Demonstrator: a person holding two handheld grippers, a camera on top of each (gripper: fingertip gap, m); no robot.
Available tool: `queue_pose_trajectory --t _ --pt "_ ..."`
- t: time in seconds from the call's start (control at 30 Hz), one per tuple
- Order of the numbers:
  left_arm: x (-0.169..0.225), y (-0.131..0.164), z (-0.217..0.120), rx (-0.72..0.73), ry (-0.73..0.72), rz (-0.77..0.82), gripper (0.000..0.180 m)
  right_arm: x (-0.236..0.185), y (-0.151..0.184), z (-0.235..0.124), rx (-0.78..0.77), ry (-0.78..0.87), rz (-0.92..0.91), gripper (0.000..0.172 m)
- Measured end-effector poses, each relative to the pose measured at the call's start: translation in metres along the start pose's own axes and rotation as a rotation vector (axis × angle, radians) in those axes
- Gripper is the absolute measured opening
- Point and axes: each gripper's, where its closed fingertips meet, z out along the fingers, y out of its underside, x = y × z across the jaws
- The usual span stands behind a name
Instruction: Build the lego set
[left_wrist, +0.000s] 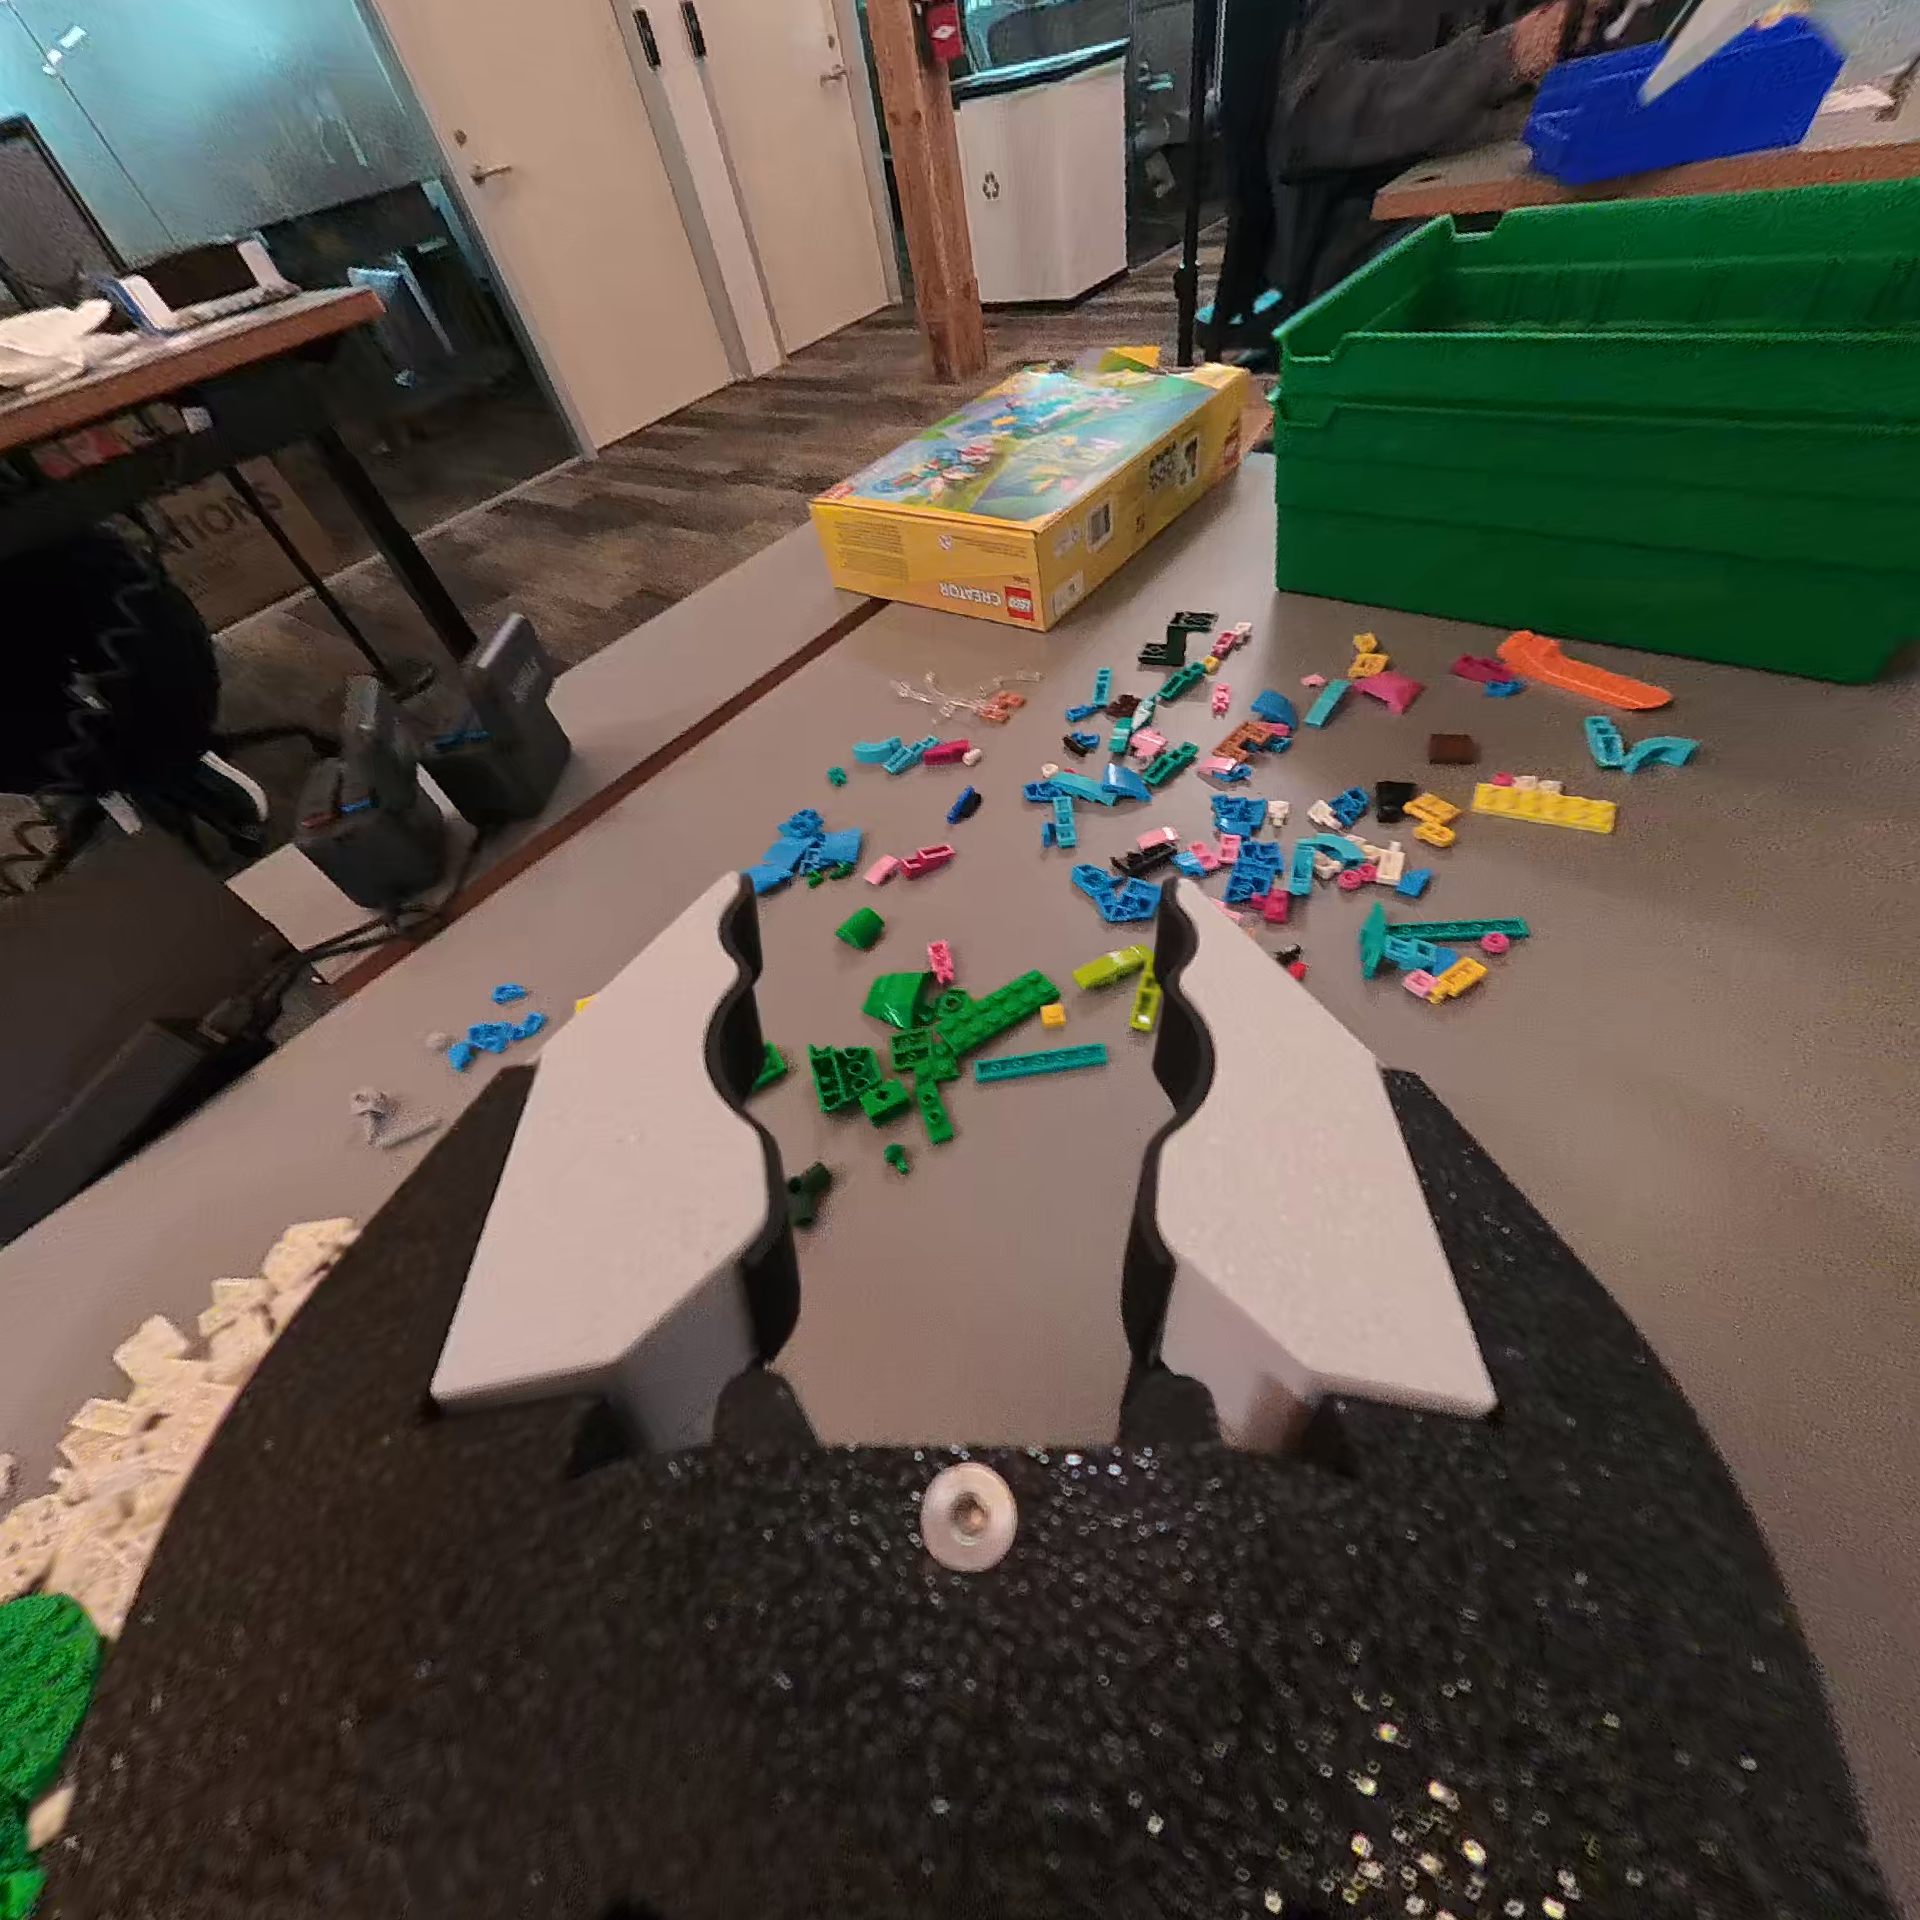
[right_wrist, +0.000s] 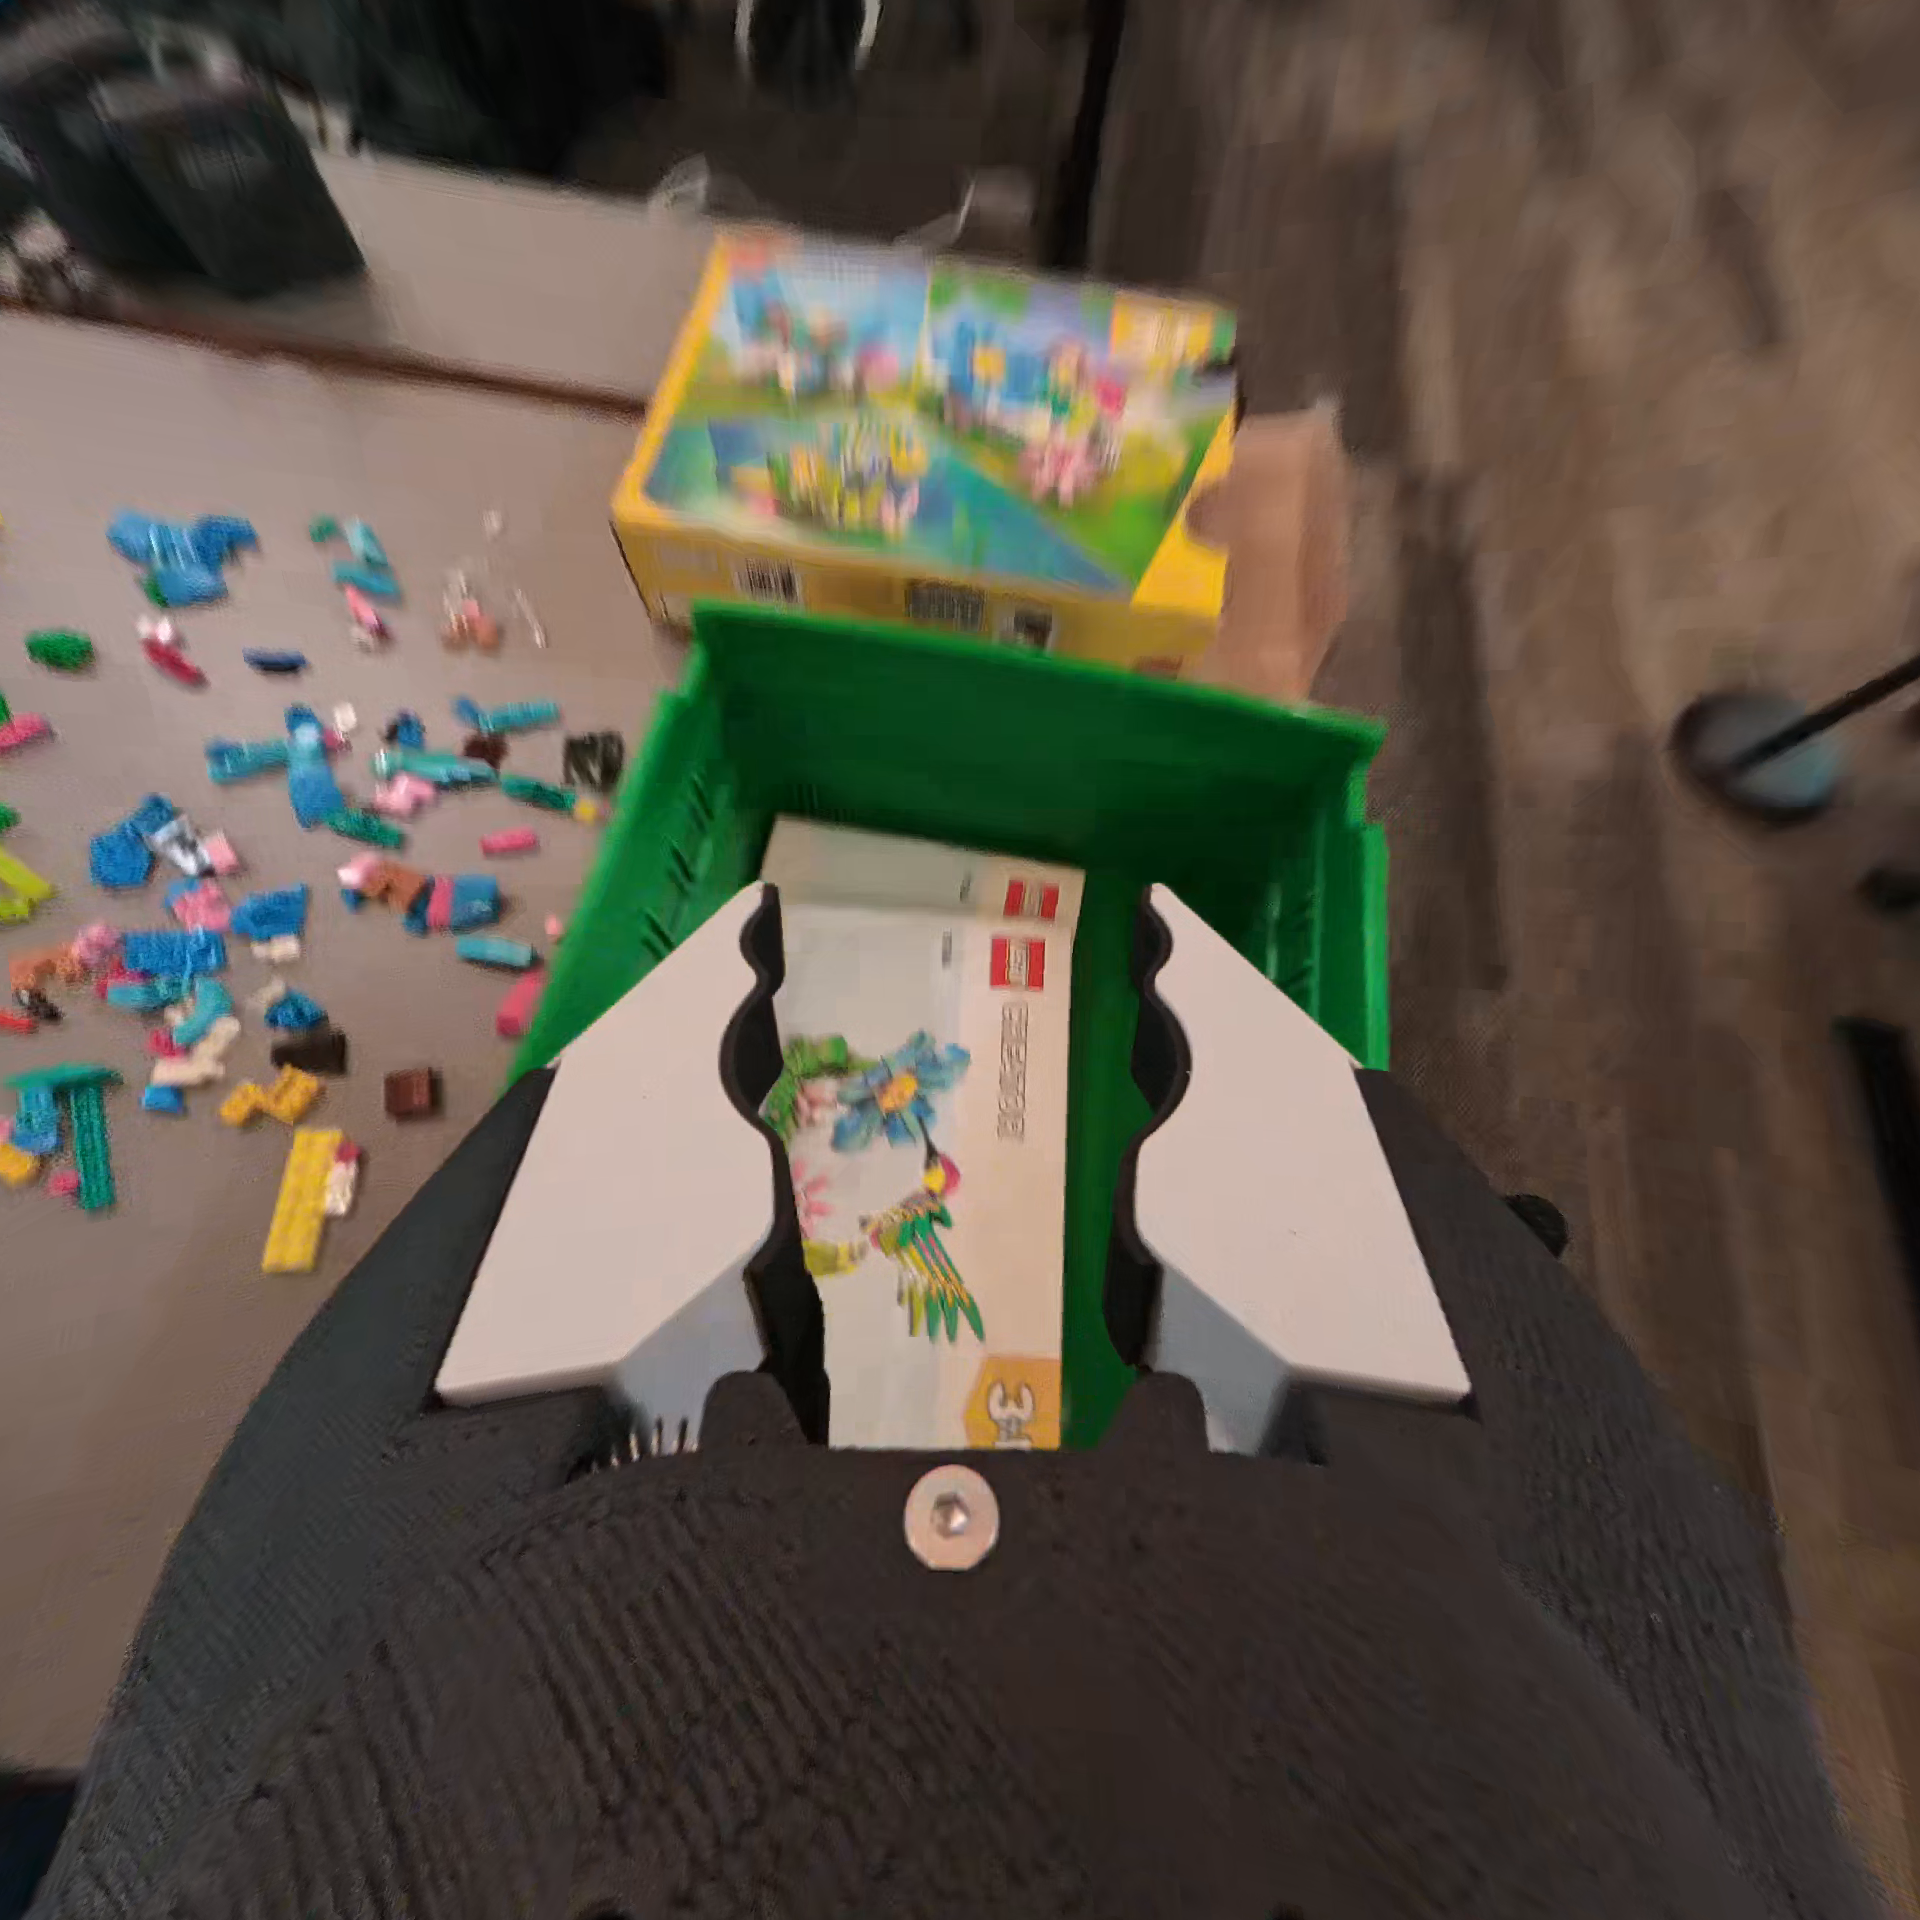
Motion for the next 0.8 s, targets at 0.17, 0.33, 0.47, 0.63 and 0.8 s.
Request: queue_pose_trajectory --t 0.17,0.33,0.47,0.63,0.8 --pt "0.015 0.005 0.0 -0.011 -0.002 -0.033 0.073 -0.024 0.055 0.054 -0.235 -0.372 -0.318 0.068" --pt "0.026 0.001 -0.001 0.006 0.003 -0.087 0.072 -0.017 0.082 0.086 -0.397 -0.418 -0.575 0.084" --pt "0.037 0.006 0.001 -0.016 0.024 -0.12 0.072 -0.02 0.096 0.095 -0.55 -0.488 -0.662 0.092" --pt "0.051 0.01 0.008 -0.025 0.053 -0.136 0.071 -0.015 0.101 0.113 -0.624 -0.505 -0.707 0.099" --pt "0.061 0.013 0.018 -0.05 0.082 -0.125 0.071 -0.015 0.098 0.119 -0.678 -0.525 -0.712 0.091"
